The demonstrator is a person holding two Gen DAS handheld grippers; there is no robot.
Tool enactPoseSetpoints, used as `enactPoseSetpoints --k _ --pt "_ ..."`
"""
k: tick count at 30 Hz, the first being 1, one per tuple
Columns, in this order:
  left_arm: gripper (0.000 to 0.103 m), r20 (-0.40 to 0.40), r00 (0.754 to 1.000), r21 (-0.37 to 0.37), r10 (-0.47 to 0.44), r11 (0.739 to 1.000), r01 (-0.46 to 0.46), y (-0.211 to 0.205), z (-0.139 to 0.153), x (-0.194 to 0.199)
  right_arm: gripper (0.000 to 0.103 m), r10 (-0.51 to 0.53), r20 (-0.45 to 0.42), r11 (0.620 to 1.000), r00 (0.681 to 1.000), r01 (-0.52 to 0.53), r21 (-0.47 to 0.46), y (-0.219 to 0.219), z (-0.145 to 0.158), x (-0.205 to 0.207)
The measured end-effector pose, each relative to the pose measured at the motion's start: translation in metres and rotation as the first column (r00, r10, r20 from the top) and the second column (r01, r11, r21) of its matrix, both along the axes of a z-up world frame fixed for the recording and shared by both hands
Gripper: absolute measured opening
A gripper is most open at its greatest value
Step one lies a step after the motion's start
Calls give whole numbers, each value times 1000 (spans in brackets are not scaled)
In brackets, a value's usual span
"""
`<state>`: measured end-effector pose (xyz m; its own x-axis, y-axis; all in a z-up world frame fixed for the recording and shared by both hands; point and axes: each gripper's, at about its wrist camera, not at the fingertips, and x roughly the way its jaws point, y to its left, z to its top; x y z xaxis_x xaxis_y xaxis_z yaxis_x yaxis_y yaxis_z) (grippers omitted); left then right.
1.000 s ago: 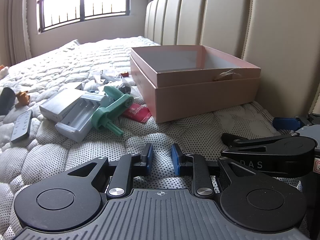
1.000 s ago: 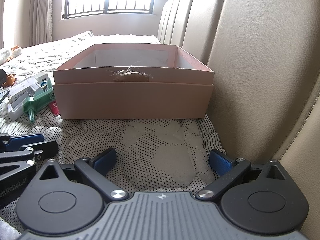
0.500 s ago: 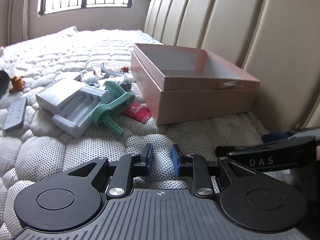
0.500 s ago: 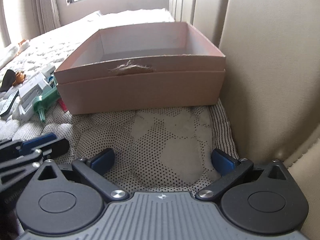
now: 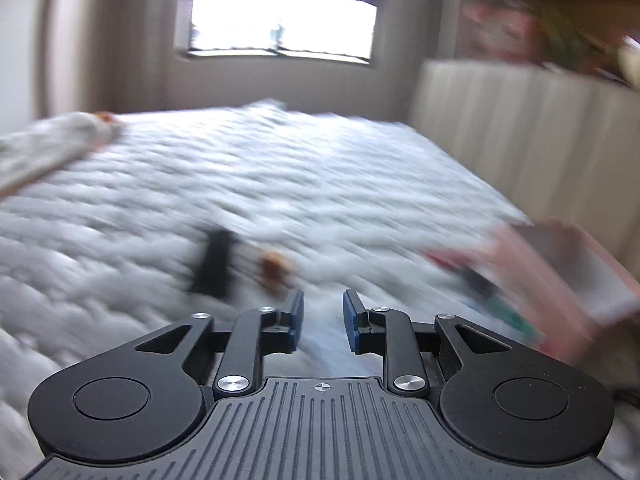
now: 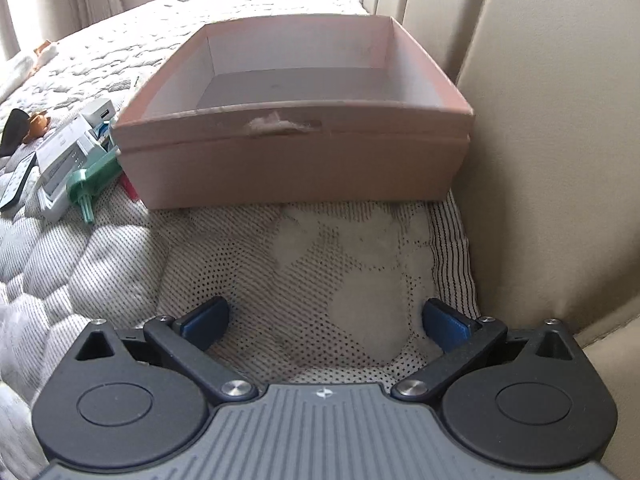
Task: Organize rigid objects
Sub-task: 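Grasp the black cup-shaped object with the left gripper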
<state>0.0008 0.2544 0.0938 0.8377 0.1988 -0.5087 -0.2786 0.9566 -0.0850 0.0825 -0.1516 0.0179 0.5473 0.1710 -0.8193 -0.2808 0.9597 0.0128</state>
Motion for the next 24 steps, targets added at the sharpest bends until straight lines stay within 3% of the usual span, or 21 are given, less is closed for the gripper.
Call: enactPoseSetpoints --k 3,5,7,12,15,17,21,24 --pt "26 5 997 -34 74 997 -74 50 2 21 101 42 146 998 988 -48 41 17 26 -21" --pt "26 -34 996 -109 78 991 -81 69 -5 43 102 60 281 995 958 -80 60 31 43 -38" --pt "26 -87 993 -144 78 985 -90 77 -17 59 103 64 360 990 931 -104 95 42 54 -51" --pt "27 -174 978 -23 113 993 -119 82 -43 93 103 191 333 960 923 -246 132 64 57 -53" --pt "39 -178 971 63 158 987 -149 81 -50 105 103 241 348 946 906 -299 122 73 50 -64" --pt "50 -189 968 79 167 985 -154 83 -52 113 103 274 348 940 897 -326 100 73 42 -73" --pt "51 -224 951 132 214 973 -188 90 -62 128 103 328 357 931 875 -364 37 77 31 -83" --pt "52 -238 943 85 231 972 -217 102 -71 130 103 353 364 924 862 -381 6 78 26 -88"
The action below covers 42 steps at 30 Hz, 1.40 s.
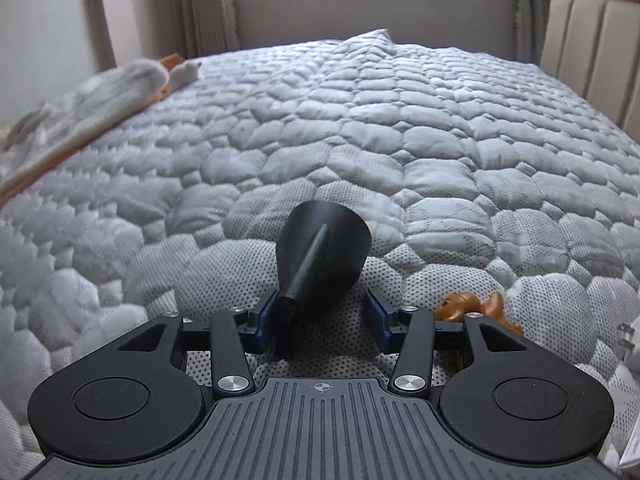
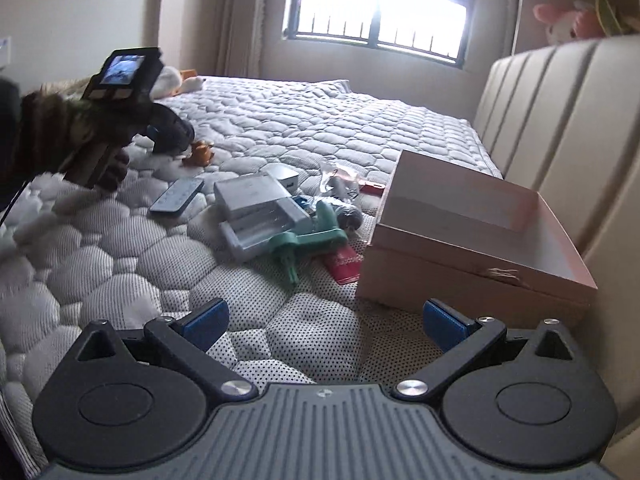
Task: Organize rigid objects
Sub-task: 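Grasp the black cup-shaped object with the left gripper, then carry the black object into the pink box with the left gripper while the right gripper grasps the orange toy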
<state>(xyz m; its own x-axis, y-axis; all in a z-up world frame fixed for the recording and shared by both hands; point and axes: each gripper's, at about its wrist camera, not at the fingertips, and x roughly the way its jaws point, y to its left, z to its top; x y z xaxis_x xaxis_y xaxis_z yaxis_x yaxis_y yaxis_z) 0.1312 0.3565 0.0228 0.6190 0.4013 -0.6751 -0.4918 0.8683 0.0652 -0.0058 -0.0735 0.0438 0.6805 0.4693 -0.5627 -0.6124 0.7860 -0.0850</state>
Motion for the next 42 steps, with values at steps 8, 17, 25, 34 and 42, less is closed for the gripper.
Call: enactPoseSetpoints --k 8,17,25,34,42 --pt "48 50 997 1 -61 998 61 2 1 -7 103 37 -22 999 999 -37 -17 12 -4 -3" --pt "46 249 951 -254 -181 936 245 -9 11 -106 103 116 26 992 993 -115 -53 64 34 12" --pt "35 293 942 -363 -166 892 270 -32 6 -194 71 222 -43 973 974 -225 -56 206 49 86" --pt "35 367 908 -395 -204 849 351 -28 9 -201 40 114 -319 993 941 -108 37 322 -1 190" --pt "35 346 894 -374 -284 833 409 -61 23 -210 28 188 -332 982 924 -178 60 279 28 146"
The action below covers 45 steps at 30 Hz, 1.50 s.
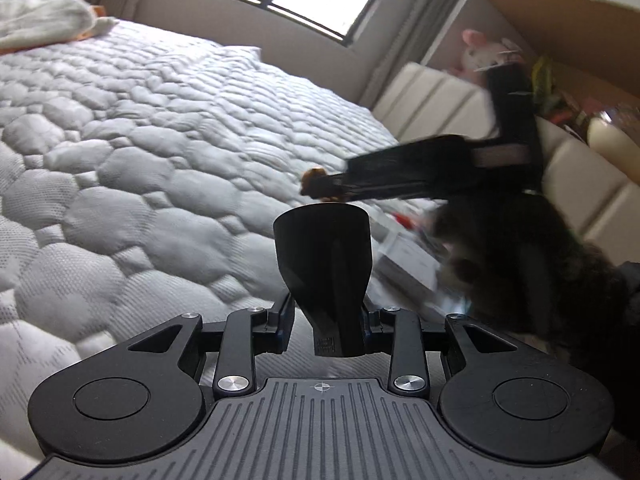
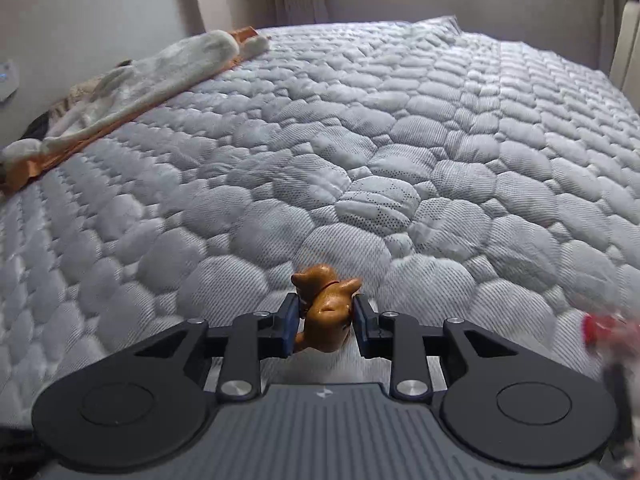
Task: Organize rigid objects
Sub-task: 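Carry the black object into the pink box with the left gripper while the right gripper grasps the orange toy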
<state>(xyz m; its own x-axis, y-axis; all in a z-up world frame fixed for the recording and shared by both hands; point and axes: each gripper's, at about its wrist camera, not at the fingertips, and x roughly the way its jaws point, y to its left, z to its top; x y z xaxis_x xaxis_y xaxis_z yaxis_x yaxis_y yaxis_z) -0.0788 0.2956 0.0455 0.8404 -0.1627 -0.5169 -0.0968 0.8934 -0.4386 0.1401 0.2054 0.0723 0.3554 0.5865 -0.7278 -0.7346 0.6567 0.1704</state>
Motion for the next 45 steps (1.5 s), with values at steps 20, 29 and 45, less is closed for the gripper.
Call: enactPoseSetpoints --k 20,29,45 --pt "35 -53 923 70 -381 921 384 -246 62 45 28 -243 302 959 922 276 -69 -352 16 -190" --pt "36 -7 970 -25 -242 970 242 -263 72 184 28 -301 294 951 907 309 21 -385 -7 -202" --pt "36 117 986 -60 118 992 -111 -99 18 58 28 -413 296 910 861 394 124 -373 47 -123"
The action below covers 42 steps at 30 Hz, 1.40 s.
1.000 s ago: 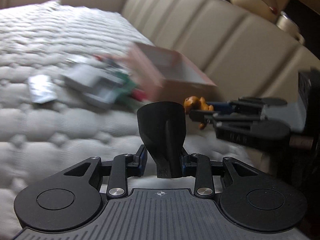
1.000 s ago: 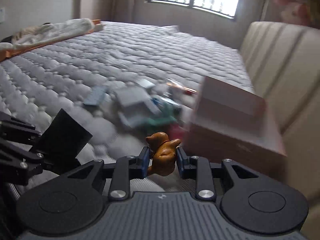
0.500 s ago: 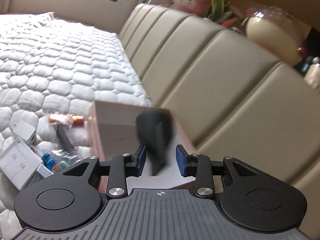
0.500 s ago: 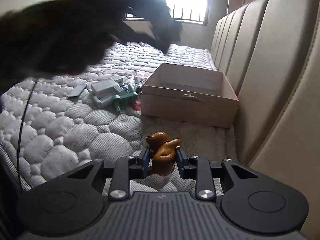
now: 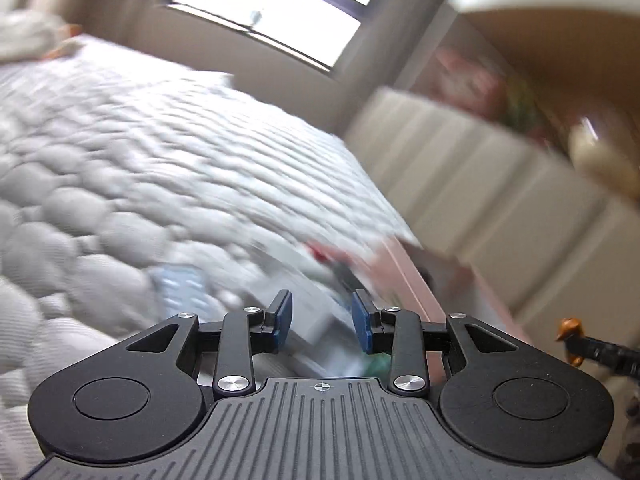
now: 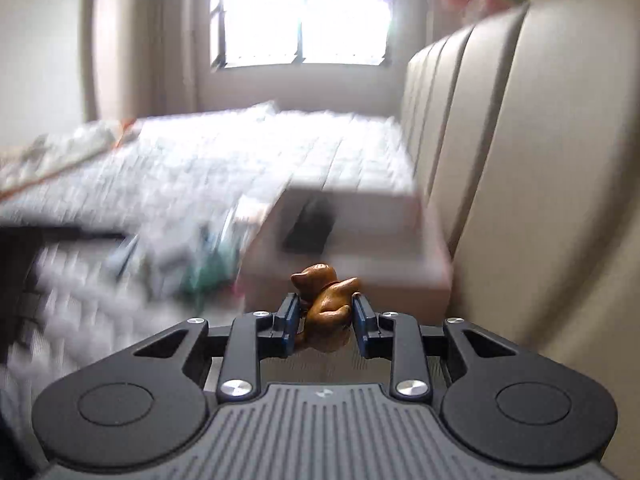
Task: Organize rigid objects
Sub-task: 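Carry the black object into the pink box with the left gripper while the right gripper grasps the orange toy, then release the orange toy into the pink box with the right gripper while the left gripper grasps the white remote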
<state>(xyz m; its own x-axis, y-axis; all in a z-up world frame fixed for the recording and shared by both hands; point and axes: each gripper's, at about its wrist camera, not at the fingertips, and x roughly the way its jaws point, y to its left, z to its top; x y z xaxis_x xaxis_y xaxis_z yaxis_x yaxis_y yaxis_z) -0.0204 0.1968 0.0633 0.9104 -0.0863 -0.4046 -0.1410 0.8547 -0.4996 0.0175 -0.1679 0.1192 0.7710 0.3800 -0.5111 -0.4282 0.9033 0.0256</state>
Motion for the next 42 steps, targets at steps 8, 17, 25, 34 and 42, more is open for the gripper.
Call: enactPoseSetpoints --k 8,17,25,34,42 --pt "36 -146 979 -74 144 985 -156 59 -18 -4 85 -100 23 995 995 100 9 40 15 54" --pt "36 -188 961 162 201 972 -171 38 -24 15 87 31 -119 995 992 -42 -95 55 -68 4" --pt "40 -266 953 401 142 916 -25 -8 -43 42 87 1 -117 995 993 -13 -102 50 -111 -10" --pt "57 -235 965 369 120 929 -26 -4 -45 37 89 9 -137 1000 990 -12 -18 36 -117 -8" --pt "55 -285 945 333 158 941 -57 8 -48 46 91 22 -145 1000 989 -19 25 31 -118 -5"
